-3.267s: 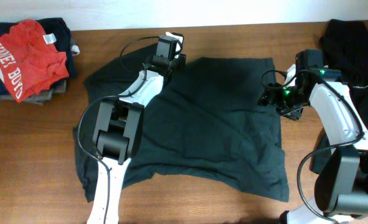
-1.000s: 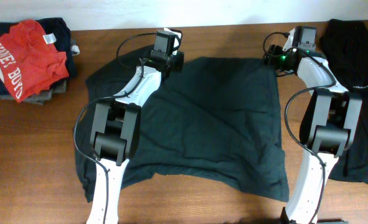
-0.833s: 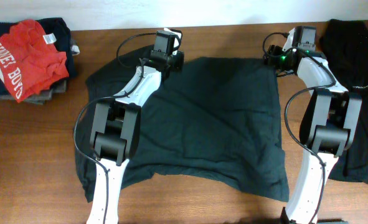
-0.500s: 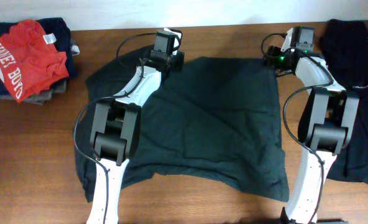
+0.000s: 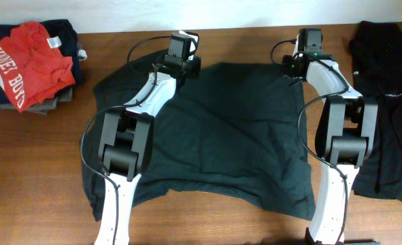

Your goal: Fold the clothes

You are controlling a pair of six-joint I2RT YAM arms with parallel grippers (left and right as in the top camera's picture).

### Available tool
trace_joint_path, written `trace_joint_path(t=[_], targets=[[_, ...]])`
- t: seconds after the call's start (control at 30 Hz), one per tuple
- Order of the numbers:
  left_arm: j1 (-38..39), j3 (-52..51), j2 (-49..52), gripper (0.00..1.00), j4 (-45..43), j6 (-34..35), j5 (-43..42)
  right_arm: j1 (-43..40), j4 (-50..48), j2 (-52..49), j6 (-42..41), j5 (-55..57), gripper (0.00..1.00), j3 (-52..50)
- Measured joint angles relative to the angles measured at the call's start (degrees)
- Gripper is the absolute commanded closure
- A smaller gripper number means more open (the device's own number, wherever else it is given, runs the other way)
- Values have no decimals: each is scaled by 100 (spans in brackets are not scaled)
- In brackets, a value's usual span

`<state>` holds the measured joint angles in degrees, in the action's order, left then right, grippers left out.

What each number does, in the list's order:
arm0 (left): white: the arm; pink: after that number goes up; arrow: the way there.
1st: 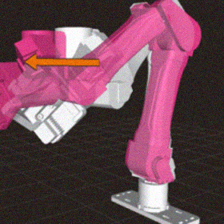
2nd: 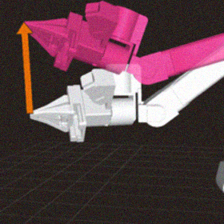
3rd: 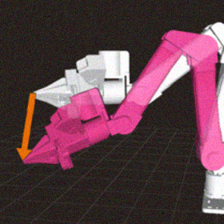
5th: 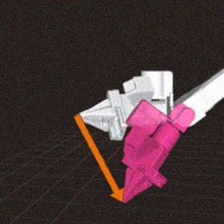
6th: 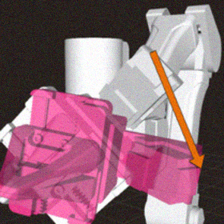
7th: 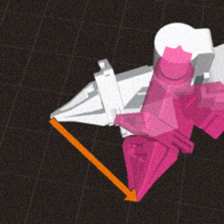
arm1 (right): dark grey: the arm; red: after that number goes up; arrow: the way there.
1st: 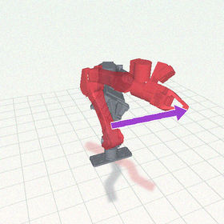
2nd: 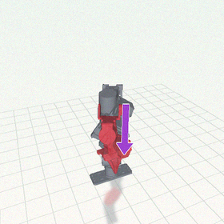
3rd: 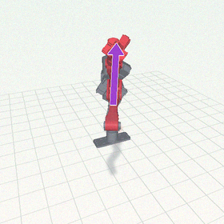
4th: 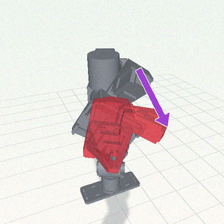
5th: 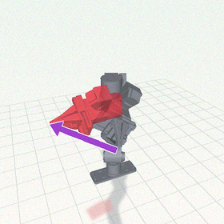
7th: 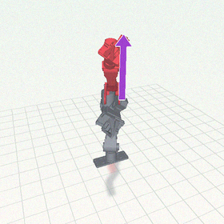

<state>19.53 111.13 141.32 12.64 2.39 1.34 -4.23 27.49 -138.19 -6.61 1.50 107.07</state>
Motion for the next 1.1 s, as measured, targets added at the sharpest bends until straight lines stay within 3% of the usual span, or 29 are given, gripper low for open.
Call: trace_joint_path(t=[0.27, 0.5, 0.83, 1.1], targets=[[-50, 0, 0, 100, -55, 0, -2, -52, 343, -9, 24, -35, 94, 144], [-157, 0, -98, 100, -149, 2, 0, -168, 973, -192, 15, -264, 96, 699], [-234, 0, -1047, 100, -44, 0, -4, -168, 1165, -192, -52, -267, 96, 918], [-798, 0, -1211, 100, -129, 2, 0, -168, 1305, -192, -92, -267, 96, 920]])
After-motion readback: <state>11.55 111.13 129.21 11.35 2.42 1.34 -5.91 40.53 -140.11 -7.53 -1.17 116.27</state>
